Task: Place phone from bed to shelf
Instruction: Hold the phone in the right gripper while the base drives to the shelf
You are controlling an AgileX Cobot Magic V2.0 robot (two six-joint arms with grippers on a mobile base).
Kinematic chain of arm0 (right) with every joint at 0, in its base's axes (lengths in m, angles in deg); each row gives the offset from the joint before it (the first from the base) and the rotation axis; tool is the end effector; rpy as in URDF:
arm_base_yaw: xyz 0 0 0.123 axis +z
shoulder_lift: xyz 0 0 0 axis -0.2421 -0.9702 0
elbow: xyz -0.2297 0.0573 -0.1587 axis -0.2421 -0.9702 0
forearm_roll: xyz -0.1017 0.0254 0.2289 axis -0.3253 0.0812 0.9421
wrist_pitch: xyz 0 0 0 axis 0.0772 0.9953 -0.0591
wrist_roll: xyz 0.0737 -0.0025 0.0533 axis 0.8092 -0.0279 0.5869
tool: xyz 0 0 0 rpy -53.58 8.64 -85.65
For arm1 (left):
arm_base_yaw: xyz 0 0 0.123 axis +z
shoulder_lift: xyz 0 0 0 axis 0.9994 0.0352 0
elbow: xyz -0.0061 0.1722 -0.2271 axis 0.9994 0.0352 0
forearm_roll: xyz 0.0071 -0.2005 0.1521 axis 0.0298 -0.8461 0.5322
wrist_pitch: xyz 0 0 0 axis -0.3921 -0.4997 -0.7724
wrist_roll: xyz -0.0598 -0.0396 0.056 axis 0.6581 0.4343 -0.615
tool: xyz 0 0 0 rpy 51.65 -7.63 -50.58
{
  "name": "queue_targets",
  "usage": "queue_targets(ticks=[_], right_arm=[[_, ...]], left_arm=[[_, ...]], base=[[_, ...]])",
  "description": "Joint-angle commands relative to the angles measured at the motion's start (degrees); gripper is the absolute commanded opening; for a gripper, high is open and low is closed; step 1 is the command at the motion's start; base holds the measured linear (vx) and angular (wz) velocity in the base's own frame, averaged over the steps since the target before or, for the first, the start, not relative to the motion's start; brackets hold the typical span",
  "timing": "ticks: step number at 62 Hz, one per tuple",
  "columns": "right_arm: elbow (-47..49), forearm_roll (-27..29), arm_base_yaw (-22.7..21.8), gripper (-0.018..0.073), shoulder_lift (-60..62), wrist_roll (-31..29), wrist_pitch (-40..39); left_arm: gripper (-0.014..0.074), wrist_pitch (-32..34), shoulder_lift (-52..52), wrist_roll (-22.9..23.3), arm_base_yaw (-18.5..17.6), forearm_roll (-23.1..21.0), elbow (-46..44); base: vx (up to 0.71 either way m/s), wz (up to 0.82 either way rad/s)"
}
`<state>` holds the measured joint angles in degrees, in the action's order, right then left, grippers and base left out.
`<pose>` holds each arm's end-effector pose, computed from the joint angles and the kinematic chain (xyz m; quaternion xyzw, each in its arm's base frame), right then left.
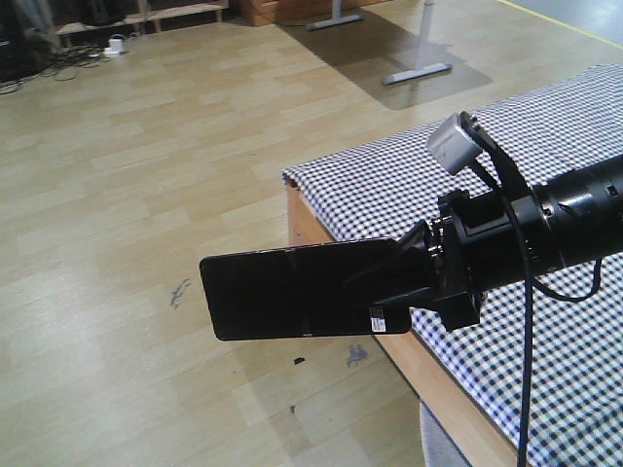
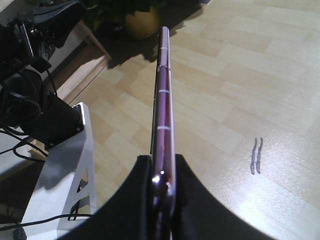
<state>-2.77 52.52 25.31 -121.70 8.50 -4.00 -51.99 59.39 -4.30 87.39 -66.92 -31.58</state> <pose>0.2385 0.1248 0.3187 -0.4128 0.7632 0.4184 0.2683 0.0562 -0.0007 0.1963 0.0123 0.7077 0.0039 0.7064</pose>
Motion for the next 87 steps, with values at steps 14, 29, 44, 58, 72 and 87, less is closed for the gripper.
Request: queue_targets(ticks=[14, 29, 44, 58, 72, 87], right_arm=[[1.5, 5.1, 0.1, -0.0001, 1.9, -0.4, 4.6], [1.5, 5.1, 0.1, -0.0001, 1.9, -0.4, 4.6], [1.5, 5.1, 0.1, -0.0001, 1.9, -0.4, 4.6], [1.5, 5.1, 0.1, -0.0001, 1.9, -0.4, 4.6], [1.5, 5.1, 0.1, -0.0001, 1.9, -0.4, 4.6], [1.5, 5.1, 0.1, -0.0001, 1.9, -0.4, 4.6]], left_arm=[[0.0001, 4.5, -0.3, 0.2, -0.1, -0.5, -1.4], [0.0001, 4.5, -0.3, 0.2, -0.1, -0.5, -1.4], [0.0001, 4.5, -0.3, 0.2, -0.1, -0.5, -1.4], [0.0001, 4.5, -0.3, 0.2, -0.1, -0.5, -1.4], [0.0001, 4.5, -0.3, 0.2, -0.1, -0.5, -1.4], [0.0001, 4.5, -0.3, 0.2, -0.1, -0.5, -1.4]], base=[[-0.06, 0.28], [-0.01, 0.30], [0.06, 0.37], [0.13, 0.45], [0.17, 0.44], [0.21, 0.22]])
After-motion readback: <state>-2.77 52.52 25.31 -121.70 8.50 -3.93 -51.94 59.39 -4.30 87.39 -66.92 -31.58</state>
